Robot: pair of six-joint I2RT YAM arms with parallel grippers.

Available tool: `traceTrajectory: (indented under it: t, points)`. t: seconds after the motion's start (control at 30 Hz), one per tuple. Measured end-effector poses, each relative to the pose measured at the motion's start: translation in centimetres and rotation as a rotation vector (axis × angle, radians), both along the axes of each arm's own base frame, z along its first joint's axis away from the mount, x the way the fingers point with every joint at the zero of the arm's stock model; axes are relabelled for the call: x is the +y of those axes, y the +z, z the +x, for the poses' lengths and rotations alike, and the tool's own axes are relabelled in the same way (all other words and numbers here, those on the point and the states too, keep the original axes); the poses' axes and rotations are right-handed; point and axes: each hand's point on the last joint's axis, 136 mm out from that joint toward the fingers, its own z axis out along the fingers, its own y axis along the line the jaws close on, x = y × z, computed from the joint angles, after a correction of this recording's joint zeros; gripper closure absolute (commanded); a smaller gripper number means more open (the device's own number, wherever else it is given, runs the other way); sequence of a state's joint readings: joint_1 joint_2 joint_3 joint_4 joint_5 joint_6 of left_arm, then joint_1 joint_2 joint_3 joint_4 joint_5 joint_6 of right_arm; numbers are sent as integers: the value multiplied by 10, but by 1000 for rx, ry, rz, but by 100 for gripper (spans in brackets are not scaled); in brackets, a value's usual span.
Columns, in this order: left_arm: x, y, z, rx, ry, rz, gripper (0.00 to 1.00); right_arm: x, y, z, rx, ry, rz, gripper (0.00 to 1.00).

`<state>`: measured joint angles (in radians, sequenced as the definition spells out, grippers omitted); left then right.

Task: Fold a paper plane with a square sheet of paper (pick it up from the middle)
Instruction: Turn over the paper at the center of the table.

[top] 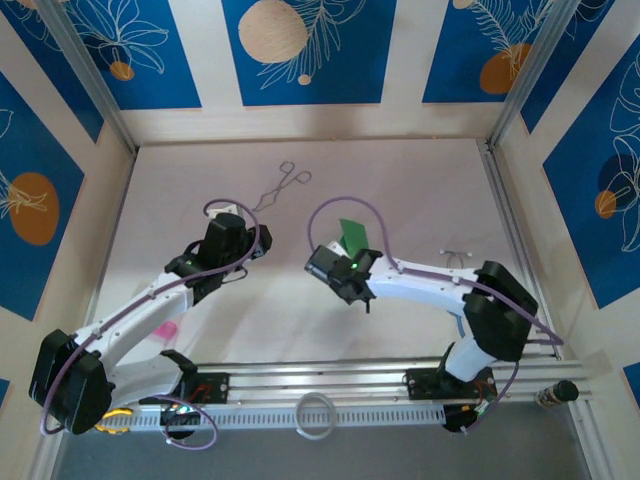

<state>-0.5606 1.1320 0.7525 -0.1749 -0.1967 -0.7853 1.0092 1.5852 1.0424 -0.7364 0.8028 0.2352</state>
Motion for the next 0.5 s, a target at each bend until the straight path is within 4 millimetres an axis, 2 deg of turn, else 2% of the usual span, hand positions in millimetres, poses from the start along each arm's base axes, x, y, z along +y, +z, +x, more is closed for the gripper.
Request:
traceTrajectory:
  t: [0.1, 0.23, 0.37, 0.5]
  points:
    - [1, 0, 0, 1, 4, -2, 48, 17, -8, -4, 19, 40, -1, 90]
    - [2, 0, 1, 2, 8, -1, 48, 28, -15, -8, 57, 57, 20, 83]
    - [4, -2, 1, 6, 12, 0, 47, 41, -17, -14, 116, 53, 101, 60]
    - [4, -4, 1, 12, 13, 1, 47, 53, -15, -14, 193, 19, 270, 58]
